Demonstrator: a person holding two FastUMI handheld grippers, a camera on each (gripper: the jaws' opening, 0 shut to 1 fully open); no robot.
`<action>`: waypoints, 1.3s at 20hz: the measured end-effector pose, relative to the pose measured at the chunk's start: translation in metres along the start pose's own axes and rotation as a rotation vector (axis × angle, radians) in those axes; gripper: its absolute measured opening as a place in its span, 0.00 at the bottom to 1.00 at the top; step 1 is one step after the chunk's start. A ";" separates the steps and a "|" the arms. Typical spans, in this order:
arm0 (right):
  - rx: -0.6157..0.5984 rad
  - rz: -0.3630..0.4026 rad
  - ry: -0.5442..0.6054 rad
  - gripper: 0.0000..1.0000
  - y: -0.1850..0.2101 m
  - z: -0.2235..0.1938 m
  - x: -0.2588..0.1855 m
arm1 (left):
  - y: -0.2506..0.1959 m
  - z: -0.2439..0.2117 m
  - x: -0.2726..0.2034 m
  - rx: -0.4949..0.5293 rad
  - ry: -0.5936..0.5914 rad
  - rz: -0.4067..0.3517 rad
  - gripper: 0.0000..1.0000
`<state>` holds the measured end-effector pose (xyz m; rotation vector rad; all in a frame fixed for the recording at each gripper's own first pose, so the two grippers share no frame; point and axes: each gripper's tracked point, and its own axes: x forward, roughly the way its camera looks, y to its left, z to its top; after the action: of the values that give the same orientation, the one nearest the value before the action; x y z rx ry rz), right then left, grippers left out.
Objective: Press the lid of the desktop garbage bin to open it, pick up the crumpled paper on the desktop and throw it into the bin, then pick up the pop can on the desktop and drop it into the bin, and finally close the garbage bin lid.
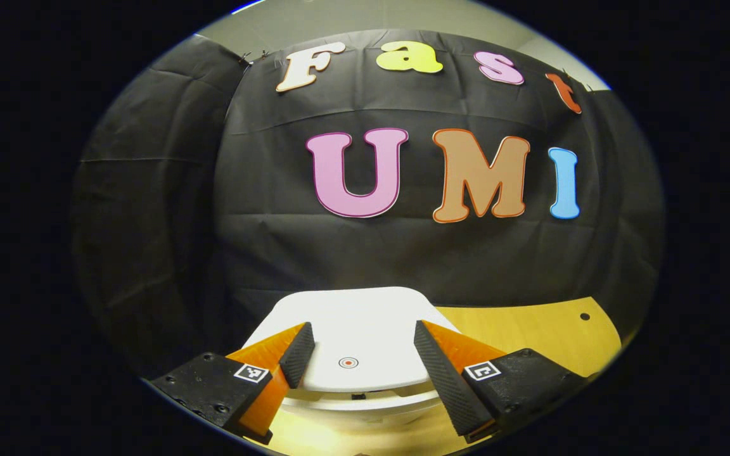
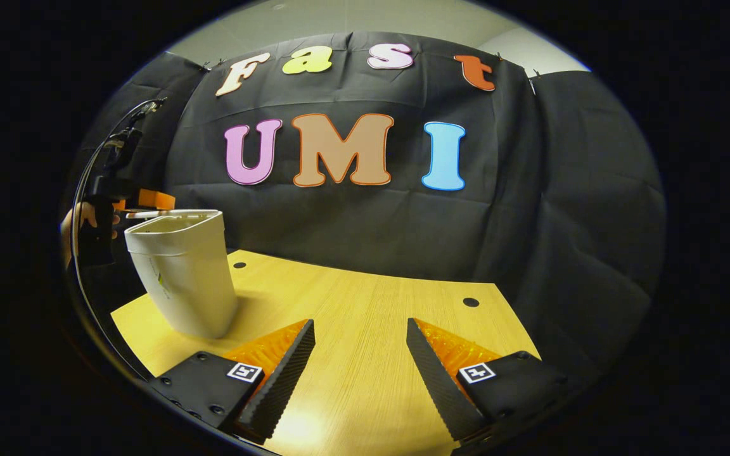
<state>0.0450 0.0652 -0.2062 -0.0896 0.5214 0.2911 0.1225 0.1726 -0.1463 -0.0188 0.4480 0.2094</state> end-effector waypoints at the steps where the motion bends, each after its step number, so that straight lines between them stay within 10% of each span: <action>1: -0.010 -0.003 -0.001 0.97 -0.001 0.000 -0.001 | 0.000 -0.011 0.002 -0.007 0.017 0.000 0.96; 12: -0.032 0.011 0.036 0.97 0.004 -0.021 -0.010 | -0.005 -0.015 0.000 0.020 -0.075 0.003 0.96; 26: 0.033 -0.035 -0.153 0.96 -0.009 0.050 -0.033 | -0.066 0.053 -0.085 -0.009 -0.312 -0.174 0.93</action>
<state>0.0443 0.0566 -0.1464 -0.0439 0.3718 0.2531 0.0841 0.0950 -0.0634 -0.0328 0.1329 0.0412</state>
